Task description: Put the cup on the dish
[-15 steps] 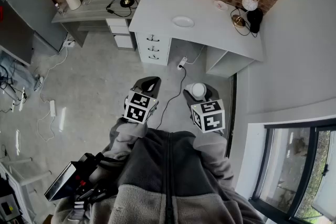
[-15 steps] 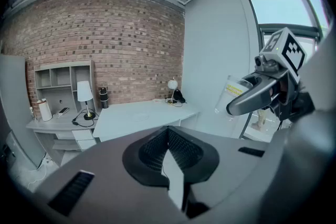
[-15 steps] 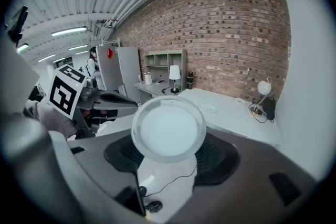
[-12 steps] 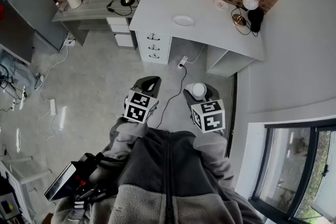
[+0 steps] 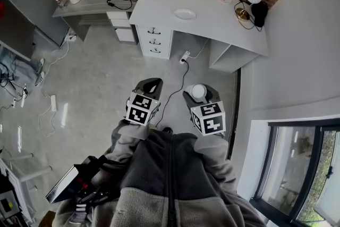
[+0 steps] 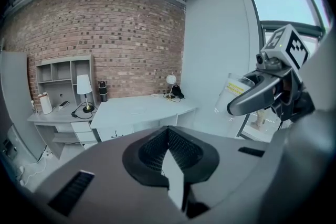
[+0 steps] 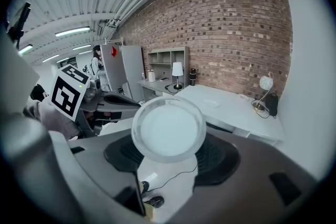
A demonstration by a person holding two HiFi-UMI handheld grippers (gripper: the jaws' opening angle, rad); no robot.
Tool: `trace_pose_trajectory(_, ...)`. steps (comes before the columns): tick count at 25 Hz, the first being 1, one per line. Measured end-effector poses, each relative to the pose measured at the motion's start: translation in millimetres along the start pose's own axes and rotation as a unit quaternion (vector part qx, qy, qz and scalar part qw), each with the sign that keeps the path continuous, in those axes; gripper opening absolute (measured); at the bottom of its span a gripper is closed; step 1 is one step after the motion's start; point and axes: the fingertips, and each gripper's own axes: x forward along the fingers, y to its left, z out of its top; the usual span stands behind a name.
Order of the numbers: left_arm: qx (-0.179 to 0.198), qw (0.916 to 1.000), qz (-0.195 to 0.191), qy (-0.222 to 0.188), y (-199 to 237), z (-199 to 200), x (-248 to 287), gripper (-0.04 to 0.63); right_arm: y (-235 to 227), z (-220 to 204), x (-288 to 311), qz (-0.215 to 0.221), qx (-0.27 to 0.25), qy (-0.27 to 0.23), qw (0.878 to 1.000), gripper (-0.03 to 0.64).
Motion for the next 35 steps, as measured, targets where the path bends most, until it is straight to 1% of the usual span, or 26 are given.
trace_pose_trajectory(6, 0.003, 1.0, 0.003, 0.009, -26.2, -17.9, 7.7, 0.006, -10.7, -33.6, -10.4, 0.006, 0.009, 0.003, 1.0, 0.259)
trace_pose_trajectory(12, 0.005, 0.9999, 0.014, 0.005, -24.8, -12.3, 13.3, 0.005, -22.6, -34.4, -9.8, 0.006, 0.008, -0.001, 1.0, 0.259)
trace_pose_trajectory(16, 0.005, 0.9998, 0.019, -0.001, -17.7, -2.8, 23.1, 0.006, -33.1, -26.5, -3.1, 0.007, 0.003, -0.004, 1.0, 0.259)
trace_pose_trajectory(22, 0.007, 0.9998, 0.014, -0.009, 4.8, 11.4, 51.2, 0.005, -47.5, -9.4, 20.2, 0.004, -0.002, -0.007, 1.0, 0.259)
trace_pose_trajectory(30, 0.02, 0.9996, -0.001, -0.019, 47.7, 50.6, 106.4, 0.005, -84.1, 35.4, 64.6, -0.01, -0.003, -0.014, 1.0, 0.259)
trace_pose_trajectory(35, 0.012, 0.9998, -0.001, -0.015, 69.9, 59.1, 128.5, 0.005, -100.6, 51.8, 87.6, -0.011, -0.004, -0.008, 1.0, 0.259)
